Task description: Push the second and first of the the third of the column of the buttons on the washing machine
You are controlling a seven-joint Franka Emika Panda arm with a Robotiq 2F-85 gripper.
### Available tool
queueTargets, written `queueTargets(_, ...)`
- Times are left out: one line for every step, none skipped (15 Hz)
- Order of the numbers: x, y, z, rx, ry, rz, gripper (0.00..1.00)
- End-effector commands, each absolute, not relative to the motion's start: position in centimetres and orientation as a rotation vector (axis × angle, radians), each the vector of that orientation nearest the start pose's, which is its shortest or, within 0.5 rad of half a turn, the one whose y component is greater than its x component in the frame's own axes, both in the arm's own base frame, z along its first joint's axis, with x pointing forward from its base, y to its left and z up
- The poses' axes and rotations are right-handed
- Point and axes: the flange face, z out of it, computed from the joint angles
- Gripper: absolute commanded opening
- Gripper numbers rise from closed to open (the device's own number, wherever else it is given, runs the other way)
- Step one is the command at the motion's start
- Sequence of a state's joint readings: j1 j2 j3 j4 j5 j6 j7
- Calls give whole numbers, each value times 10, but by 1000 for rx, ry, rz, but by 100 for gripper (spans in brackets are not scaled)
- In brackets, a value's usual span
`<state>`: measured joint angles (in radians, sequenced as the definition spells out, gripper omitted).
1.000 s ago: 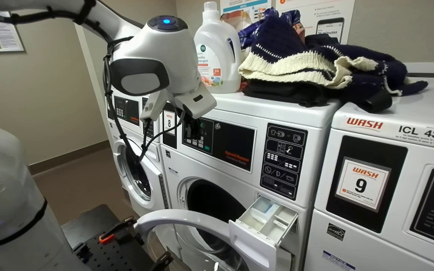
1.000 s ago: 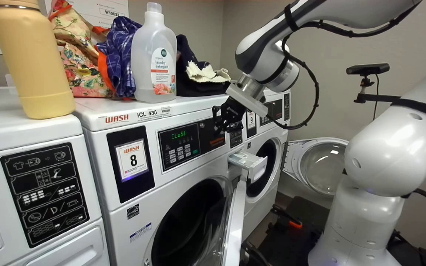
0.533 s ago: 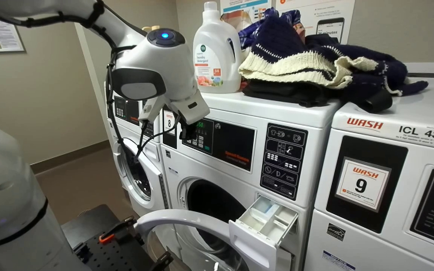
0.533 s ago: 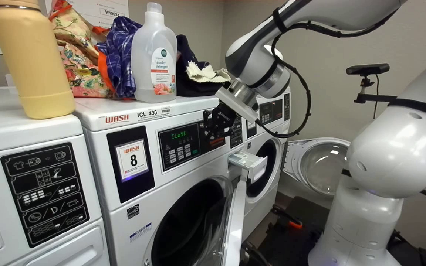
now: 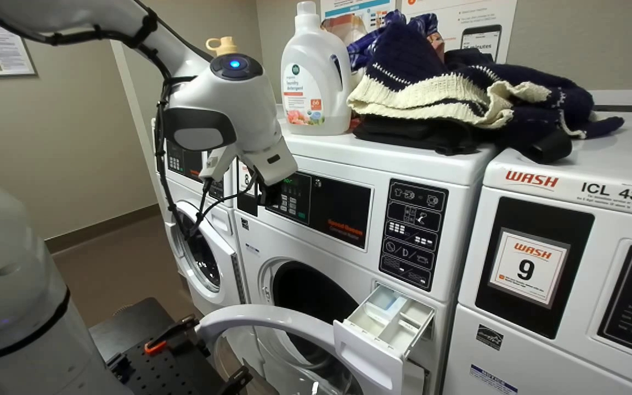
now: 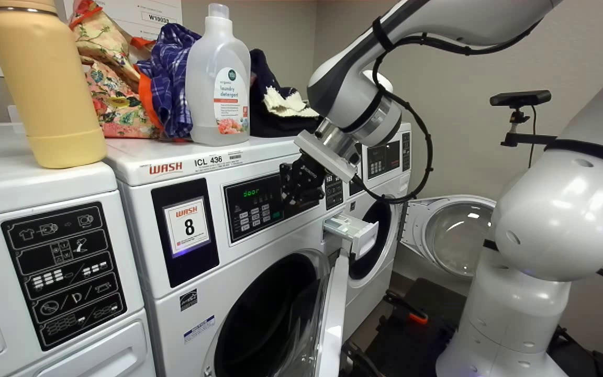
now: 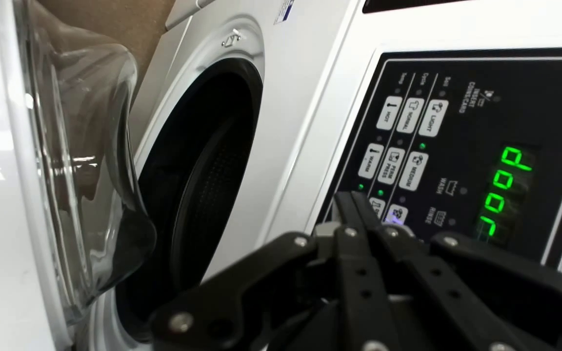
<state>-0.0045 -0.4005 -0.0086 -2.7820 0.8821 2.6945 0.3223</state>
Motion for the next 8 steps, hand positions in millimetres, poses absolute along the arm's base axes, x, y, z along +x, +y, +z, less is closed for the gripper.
queueTargets(387, -21, 347, -2195, 1393, -298, 2)
queueTargets(388, -18, 347, -2191, 1394, -309, 1)
queueTargets(388, -17, 345, -2184, 1398, -330, 2)
queueTargets(388, -14, 345, -2171, 1406, -360, 1)
queueTargets(388, -12, 345, -2158, 1417, -389, 2)
queueTargets(388, -11, 345, -2142, 1431, -419, 2)
queueTargets(387, -9, 346, -2129, 1441, -449, 2)
queueTargets(386, -8, 346, -2120, 1448, -480, 1)
